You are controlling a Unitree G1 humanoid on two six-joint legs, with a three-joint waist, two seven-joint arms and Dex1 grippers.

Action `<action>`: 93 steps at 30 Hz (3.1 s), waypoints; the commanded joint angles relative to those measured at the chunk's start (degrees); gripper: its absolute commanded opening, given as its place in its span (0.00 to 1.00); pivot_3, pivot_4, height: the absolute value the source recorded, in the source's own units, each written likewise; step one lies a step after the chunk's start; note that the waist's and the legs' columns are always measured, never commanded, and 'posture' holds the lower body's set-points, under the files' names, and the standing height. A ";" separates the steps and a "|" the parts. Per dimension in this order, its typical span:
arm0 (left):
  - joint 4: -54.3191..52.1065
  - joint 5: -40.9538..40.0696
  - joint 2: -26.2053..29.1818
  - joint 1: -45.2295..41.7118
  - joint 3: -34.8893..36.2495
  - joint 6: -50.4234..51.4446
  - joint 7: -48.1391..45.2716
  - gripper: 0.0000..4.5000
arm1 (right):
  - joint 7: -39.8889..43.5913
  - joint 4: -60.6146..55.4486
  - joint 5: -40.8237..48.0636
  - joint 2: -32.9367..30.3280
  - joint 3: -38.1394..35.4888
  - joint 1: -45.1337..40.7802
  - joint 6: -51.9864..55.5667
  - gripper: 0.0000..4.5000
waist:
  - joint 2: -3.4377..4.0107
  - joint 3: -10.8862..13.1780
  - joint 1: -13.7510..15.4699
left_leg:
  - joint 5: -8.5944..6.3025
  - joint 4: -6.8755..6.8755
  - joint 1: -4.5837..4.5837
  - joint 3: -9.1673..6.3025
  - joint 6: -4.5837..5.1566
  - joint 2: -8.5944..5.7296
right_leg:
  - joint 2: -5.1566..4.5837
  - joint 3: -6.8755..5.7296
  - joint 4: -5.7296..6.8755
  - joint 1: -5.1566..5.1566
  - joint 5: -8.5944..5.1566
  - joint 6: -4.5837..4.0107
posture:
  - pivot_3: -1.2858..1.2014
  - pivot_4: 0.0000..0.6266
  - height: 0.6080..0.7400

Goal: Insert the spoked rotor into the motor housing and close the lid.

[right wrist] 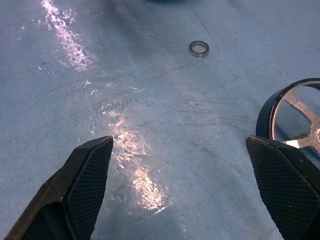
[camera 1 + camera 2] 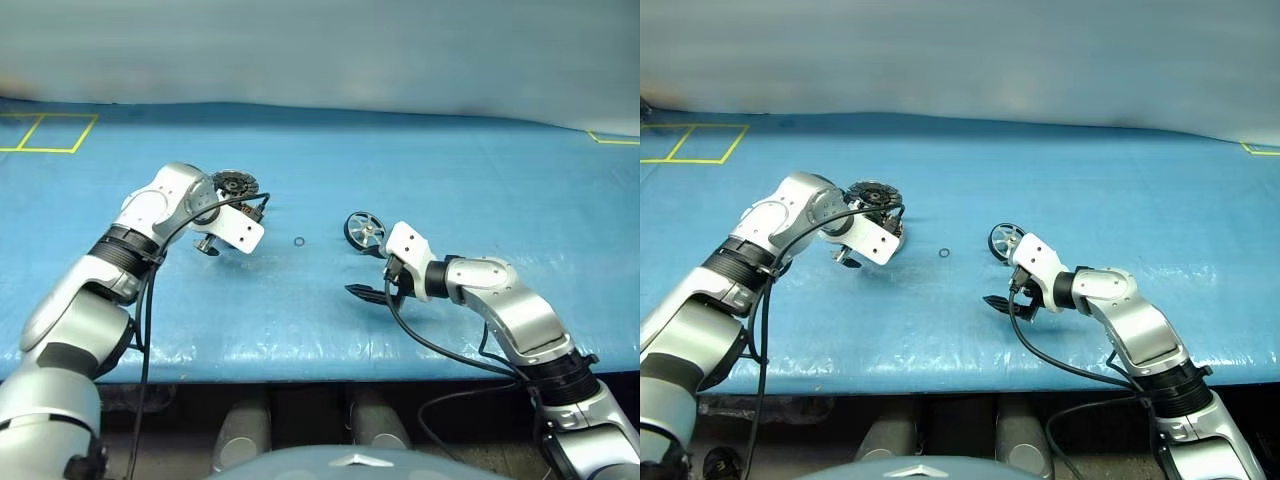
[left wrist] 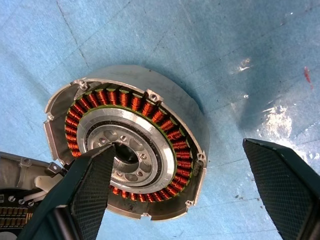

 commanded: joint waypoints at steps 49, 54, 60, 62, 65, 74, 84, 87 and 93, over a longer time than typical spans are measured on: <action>-6.94 -4.20 0.08 5.76 2.01 -1.68 -4.87 0.48 | -6.86 -3.63 -0.01 2.51 -3.96 4.03 -4.11 1.00 | 0.30 -0.25 -1.08 | -0.01 -0.19 0.60 0.16 0.00 0.01 | 0.00 0.17 0.46 0.21 -0.20 -0.11 | 0.52 0.24 1.00; -20.13 -8.39 1.00 9.57 4.42 6.28 -12.14 0.48 | -8.46 -2.90 -0.19 3.88 -4.52 5.67 -6.19 1.00 | 0.24 -0.21 -0.83 | -0.02 -0.20 0.53 0.15 0.01 0.00 | 0.00 0.17 0.48 0.14 -0.29 -0.12 | 0.52 0.24 1.00; -30.39 -11.34 0.76 11.36 4.96 16.25 -17.80 0.48 | -10.26 -0.86 -1.16 6.28 -4.14 6.65 -9.20 1.00 | 0.02 -0.05 -0.96 | -0.02 -0.18 0.53 0.14 0.01 0.00 | 0.01 0.16 0.55 0.10 -0.32 -0.17 | 0.52 0.24 1.00; -32.43 -11.20 0.83 11.48 4.62 18.42 -18.31 0.48 | -10.79 -0.30 -1.36 7.11 -4.17 6.80 -10.09 1.00 | -0.03 -0.01 -1.06 | -0.02 -0.18 0.53 0.14 0.01 0.00 | 0.01 0.16 0.56 0.09 -0.32 -0.17 | 0.52 0.24 1.00; -36.19 -12.26 1.28 11.44 2.67 24.54 -18.88 0.48 | -11.56 0.56 -1.85 8.27 -4.24 7.18 -11.51 1.00 | -0.09 0.08 -1.22 | -0.02 -0.19 0.50 0.13 0.01 0.01 | 0.02 0.15 0.56 0.06 -0.33 -0.18 | 0.52 0.24 1.00; -39.06 -15.44 2.36 9.12 -4.31 27.77 -18.91 0.48 | -13.66 1.08 -3.17 9.84 -4.94 8.52 -14.04 1.00 | -0.22 0.17 -1.30 | -0.02 -0.19 0.49 0.10 0.01 0.01 | 0.02 0.13 0.55 0.05 -0.35 -0.20 | 0.52 0.24 1.00; -32.26 -13.56 -1.36 9.22 -5.74 23.08 -17.05 0.56 | -14.84 -0.02 -3.47 10.26 -4.97 9.33 -14.29 1.00 | -0.20 0.15 -0.92 | -0.02 -0.17 0.55 0.10 0.01 0.00 | 0.02 0.14 0.56 0.11 -0.36 -0.22 | 0.52 0.24 1.00; -32.46 -13.05 -1.90 9.61 -5.00 23.82 -15.95 0.77 | -14.86 0.05 -3.61 10.49 -4.65 9.28 -14.44 1.00 | -0.21 0.16 -0.85 | -0.02 -0.15 0.55 0.10 0.01 0.00 | 0.02 0.14 0.56 0.12 -0.36 -0.21 | 0.52 0.24 1.00; -38.14 -15.10 -0.64 11.16 -1.90 30.94 -17.41 0.98 | -14.16 0.89 -3.61 11.33 -4.45 8.67 -14.77 1.00 | -0.20 0.16 -1.18 | -0.02 -0.16 0.56 0.09 0.01 0.02 | 0.03 0.14 0.60 0.10 -0.36 -0.22 | 0.52 0.24 1.00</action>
